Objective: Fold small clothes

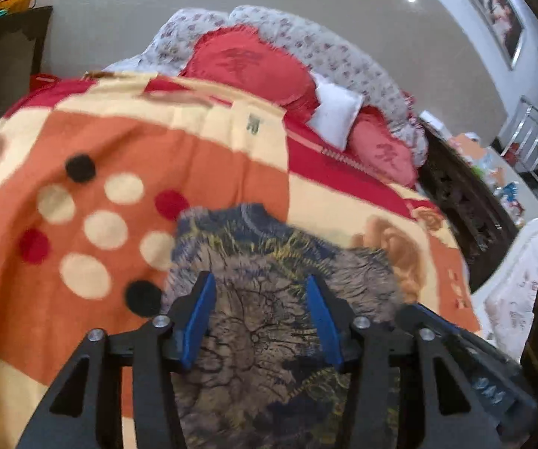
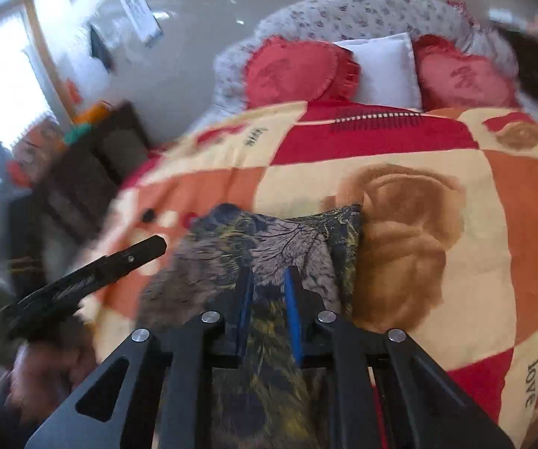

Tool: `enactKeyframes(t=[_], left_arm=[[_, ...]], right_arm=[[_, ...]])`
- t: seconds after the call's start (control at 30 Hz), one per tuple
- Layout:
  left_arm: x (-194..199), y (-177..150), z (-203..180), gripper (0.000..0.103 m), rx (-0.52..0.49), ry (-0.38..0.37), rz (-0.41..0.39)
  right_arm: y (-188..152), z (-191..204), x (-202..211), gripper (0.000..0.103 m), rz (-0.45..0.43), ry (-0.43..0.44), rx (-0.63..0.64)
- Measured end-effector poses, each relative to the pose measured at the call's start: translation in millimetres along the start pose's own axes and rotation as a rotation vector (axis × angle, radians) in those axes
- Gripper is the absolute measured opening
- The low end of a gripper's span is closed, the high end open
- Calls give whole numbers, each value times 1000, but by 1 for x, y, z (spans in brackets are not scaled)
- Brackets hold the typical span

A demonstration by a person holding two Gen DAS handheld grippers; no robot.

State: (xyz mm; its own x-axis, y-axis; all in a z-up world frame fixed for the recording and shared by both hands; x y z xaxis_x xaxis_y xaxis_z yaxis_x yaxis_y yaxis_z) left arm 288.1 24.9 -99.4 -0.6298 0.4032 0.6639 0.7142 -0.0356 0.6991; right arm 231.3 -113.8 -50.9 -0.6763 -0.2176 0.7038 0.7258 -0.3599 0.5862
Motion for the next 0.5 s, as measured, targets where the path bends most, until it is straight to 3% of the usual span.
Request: enactKeyframes(t=[0.1, 0.17, 0.27, 0.5], left_arm=[[-19, -21, 8, 53, -52, 110, 3], [-31, -35, 12, 52, -71, 124, 22], [-35, -33, 15, 53, -62, 141, 15], [-40, -33, 15, 56, -63, 140, 23]], right_arm=[[-7, -9, -35, 30, -26, -81, -2], [-21, -39, -55, 27, -14, -156, 23], [-26, -58, -59, 25, -34, -109, -2], [-23, -60, -65, 26, -33, -52, -32]])
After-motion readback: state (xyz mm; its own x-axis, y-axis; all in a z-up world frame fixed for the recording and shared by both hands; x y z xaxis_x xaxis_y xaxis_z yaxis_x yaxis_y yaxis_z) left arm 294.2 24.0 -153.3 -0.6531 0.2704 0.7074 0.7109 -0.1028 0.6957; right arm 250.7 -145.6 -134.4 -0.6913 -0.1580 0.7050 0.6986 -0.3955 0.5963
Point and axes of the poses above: each gripper's, at about its wrist camera, not at the fingertips, and x roughly against the way its jaws point, z to its left, y to its top, the point moved 10 cm from there along -x, roughly the way its jaws point, and after that the axes turned 11 degrees about -x, right-handed, at the moved point
